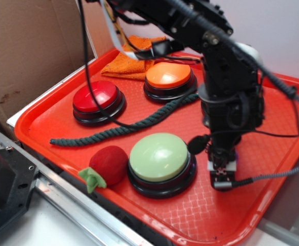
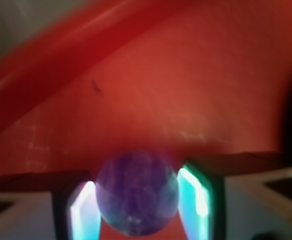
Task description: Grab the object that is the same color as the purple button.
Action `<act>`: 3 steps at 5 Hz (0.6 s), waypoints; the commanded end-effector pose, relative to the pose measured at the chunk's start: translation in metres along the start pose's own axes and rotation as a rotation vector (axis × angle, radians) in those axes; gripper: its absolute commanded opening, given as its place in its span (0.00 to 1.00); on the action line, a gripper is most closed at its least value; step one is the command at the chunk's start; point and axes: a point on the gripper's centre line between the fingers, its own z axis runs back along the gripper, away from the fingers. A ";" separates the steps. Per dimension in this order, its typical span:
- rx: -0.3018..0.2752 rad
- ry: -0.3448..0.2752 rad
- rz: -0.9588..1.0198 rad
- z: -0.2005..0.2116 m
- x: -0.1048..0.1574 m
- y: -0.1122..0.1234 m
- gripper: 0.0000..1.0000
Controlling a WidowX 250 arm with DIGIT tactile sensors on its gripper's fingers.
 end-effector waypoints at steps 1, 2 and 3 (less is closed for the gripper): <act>0.070 0.102 0.468 0.098 -0.016 0.036 0.00; 0.093 0.109 0.717 0.129 -0.042 0.055 0.00; 0.082 0.064 0.888 0.144 -0.067 0.070 0.00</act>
